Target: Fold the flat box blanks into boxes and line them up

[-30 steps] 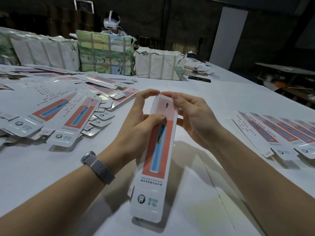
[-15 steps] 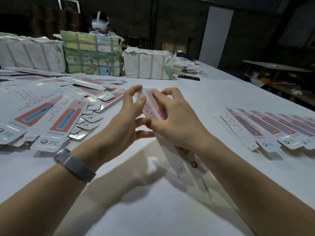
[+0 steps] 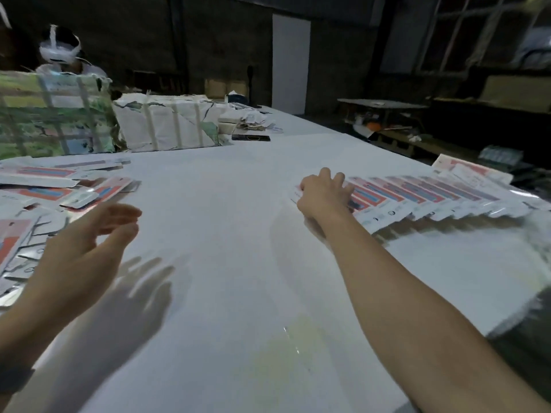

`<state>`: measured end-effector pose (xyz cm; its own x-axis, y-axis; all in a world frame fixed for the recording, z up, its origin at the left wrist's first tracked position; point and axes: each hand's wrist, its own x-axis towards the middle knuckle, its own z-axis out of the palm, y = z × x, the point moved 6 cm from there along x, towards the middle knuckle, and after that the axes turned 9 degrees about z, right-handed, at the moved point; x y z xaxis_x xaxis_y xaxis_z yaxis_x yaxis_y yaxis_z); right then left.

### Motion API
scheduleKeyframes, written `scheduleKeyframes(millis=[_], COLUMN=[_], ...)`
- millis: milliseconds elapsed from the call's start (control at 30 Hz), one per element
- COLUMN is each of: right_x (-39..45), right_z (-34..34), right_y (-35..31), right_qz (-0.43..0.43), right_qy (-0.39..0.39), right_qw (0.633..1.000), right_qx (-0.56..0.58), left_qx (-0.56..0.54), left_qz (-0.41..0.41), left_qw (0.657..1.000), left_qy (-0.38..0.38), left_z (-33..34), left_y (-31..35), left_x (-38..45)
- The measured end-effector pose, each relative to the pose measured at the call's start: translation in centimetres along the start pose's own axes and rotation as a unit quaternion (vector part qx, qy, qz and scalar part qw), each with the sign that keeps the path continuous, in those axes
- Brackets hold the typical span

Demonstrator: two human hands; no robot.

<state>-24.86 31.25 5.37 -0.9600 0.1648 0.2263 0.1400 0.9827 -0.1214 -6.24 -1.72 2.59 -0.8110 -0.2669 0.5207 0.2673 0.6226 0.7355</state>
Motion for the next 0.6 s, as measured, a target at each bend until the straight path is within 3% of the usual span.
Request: scheduleKeyframes(millis=[133, 267, 400, 467, 600], right_x=[-0.8, -4.2, -9.7, -11.8, -13.7], right_z=[-0.7, -3.1, -3.4, -3.0, -2.7], right_y=[-1.6, -6.1, -10.0, -11.2, -12.3], right_qz=[-0.037, -0.155, -0.295, -0.341, -0.381], right_qy=[0.024, 0.070, 0.050, 0.044, 0.033], right_qw=[0.998, 0.974, 0.927, 0.912, 0.897], right_qx=[0.037, 0.150, 0.226, 0.222, 0.223], left_qx=[0.039, 0.149, 0.397, 0.433, 0.444], left_qz=[-0.014, -0.016, -0.125, -0.192, -0.264], left_qw=[0.999, 0.989, 0.908, 0.879, 0.850], left_qy=[0.001, 0.002, -0.047, -0.063, -0.101], left_z=[-0.3, -1.1, -3.5, -5.2, -6.9], left_y=[0.7, 2.2, -0.2, -2.0, -4.1], left_x=[-0.2, -0.1, -0.1, -0.8, -1.5])
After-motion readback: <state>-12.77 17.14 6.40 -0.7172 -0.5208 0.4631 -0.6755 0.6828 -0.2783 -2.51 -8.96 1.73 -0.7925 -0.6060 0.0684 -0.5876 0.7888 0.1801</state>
